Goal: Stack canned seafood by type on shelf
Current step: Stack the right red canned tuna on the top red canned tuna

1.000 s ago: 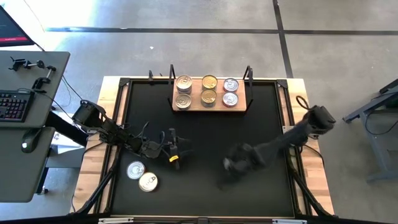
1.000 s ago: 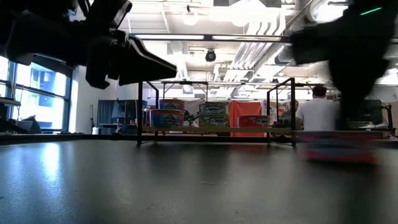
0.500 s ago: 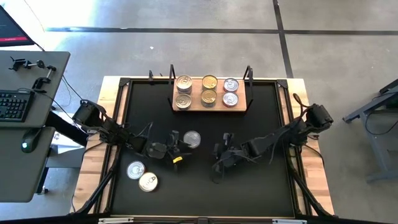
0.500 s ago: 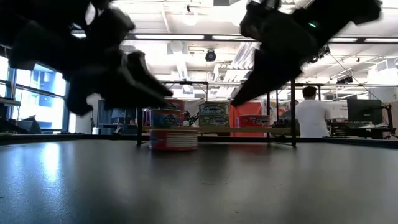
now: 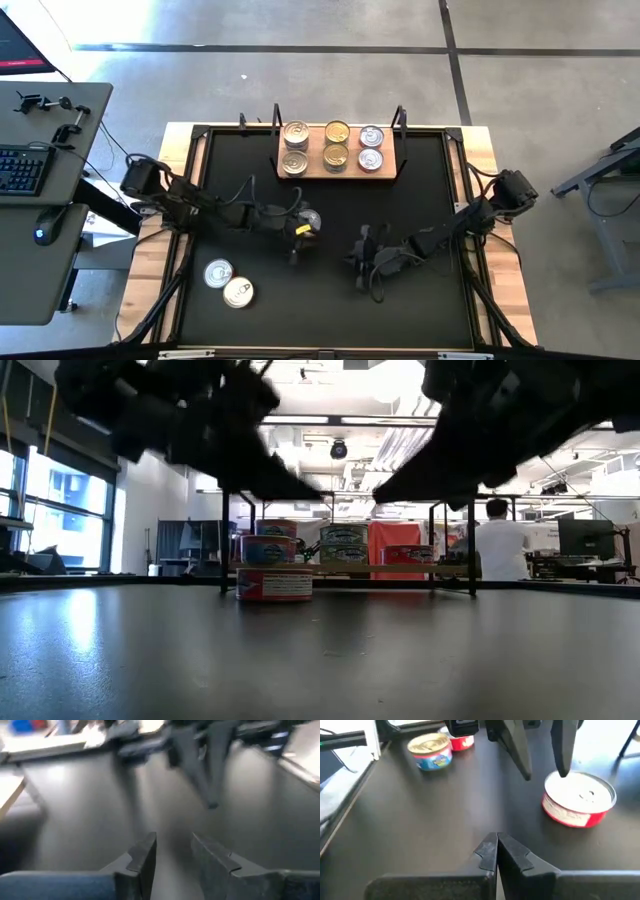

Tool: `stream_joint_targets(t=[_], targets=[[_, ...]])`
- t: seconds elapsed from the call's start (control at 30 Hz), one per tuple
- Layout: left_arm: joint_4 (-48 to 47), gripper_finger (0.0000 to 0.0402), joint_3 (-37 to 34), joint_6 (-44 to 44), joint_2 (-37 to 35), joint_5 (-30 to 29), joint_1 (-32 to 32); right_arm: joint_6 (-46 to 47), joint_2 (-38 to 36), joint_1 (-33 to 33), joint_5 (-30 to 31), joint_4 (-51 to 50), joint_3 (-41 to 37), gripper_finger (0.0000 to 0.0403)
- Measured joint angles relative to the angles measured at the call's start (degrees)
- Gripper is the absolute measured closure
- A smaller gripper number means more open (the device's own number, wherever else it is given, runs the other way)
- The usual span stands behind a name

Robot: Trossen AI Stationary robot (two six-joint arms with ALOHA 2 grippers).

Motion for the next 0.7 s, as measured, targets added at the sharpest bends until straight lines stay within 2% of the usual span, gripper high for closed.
stream_joint_targets(t=[0.07, 0.13, 0.27, 0.33, 0.4, 0.47, 0.57, 0.63, 0.7], targets=[[-3.39, 0.0292, 1.33, 4.63, -1.12, 1.80, -0.46, -0.32, 0.00, 0.24, 0.00, -0.24, 0.59, 0.0403], [-11.56, 0.0291, 2.90, 10.20, -2.67, 0.29, -1.28, -0.11, 0.00, 0.33, -0.03, -0.93, 0.71, 0.0403], [-36.39, 0.0283, 5.20, 12.63, -5.82, -10.18, -2.80, 1.97, 0.00, 0.48, -0.02, -4.46, 0.66, 0.0403], [-43.32, 0.0283, 4.99, 9.76, -6.16, -13.29, -2.53, 2.72, 0.00, 0.48, 0.32, -5.76, 0.64, 0.0403], [-43.00, 0.0289, 4.25, 8.01, -5.53, -12.96, -1.45, 2.76, 0.00, 0.33, 2.60, -6.37, 0.64, 0.0403], [-39.24, 0.0299, 3.51, 7.33, -4.46, -10.28, -0.49, 2.74, 0.00, 0.20, 5.37, -6.23, 0.64, 0.0403], [-30.85, 0.0316, 3.04, 6.30, -2.00, -3.94, -0.03, 2.74, -0.03, 0.11, 7.42, -6.03, 0.64, 0.0403], [-22.04, 0.0325, 3.16, 6.21, -1.28, 0.32, -0.66, 2.72, -0.04, 0.17, 7.41, -6.11, 0.64, 0.0403], [-16.98, 0.0330, 3.41, 8.26, -1.61, 2.40, -1.55, 2.77, -0.07, 0.18, 7.34, -6.42, 0.64, 0.0403]])
